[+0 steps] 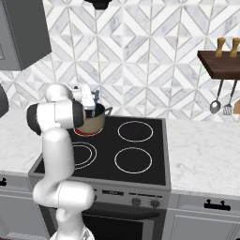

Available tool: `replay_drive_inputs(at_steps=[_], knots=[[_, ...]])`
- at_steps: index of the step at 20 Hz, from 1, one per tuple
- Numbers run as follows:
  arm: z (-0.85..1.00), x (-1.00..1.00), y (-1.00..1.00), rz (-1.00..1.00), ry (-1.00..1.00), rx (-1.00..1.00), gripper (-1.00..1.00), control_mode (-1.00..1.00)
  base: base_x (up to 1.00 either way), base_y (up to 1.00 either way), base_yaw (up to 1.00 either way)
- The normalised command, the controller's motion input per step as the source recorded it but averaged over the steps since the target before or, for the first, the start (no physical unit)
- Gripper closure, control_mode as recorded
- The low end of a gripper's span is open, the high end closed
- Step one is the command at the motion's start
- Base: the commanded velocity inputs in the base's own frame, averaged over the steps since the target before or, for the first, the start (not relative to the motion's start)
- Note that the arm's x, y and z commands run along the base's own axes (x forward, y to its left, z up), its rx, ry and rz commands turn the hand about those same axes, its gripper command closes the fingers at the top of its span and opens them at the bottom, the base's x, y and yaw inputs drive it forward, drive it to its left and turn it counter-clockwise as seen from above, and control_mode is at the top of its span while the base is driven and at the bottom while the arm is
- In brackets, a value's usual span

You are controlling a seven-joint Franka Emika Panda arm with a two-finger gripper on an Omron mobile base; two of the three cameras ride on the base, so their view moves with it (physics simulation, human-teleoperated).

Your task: Put the lime and sweet potato in the pot. Retrieve the spatula and lightly stir the vegetables in the pot.

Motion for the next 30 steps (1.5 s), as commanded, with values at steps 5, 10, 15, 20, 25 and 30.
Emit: replay_drive_inputs(at_steps=[5,10,15,20,25,30], knots=[[-0.57,0.08,0.16,0.05,0.00,-0.05,1.00,-1.00,0.00,0.00,0.00],[-0.10,0.00,0.17,0.05,0.05,0.00,1.00,-1.00,0.00,0.00,0.00],[0.34,0.00,0.15,0.01,0.07,0.02,1.00,-1.00,0.00,0.00,0.00],[0.53,0.00,0.00,0.00,0.07,0.08,1.00,-1.00,0.00,0.00,0.00],[-0.11,0.00,-0.13,0.00,0.00,0.03,1.00,-1.00,0.00,0.00,0.00],[-0.59,0.04,-0.01,0.00,0.00,0.00,1.00,-1.00,0.00,0.00,0.00]])
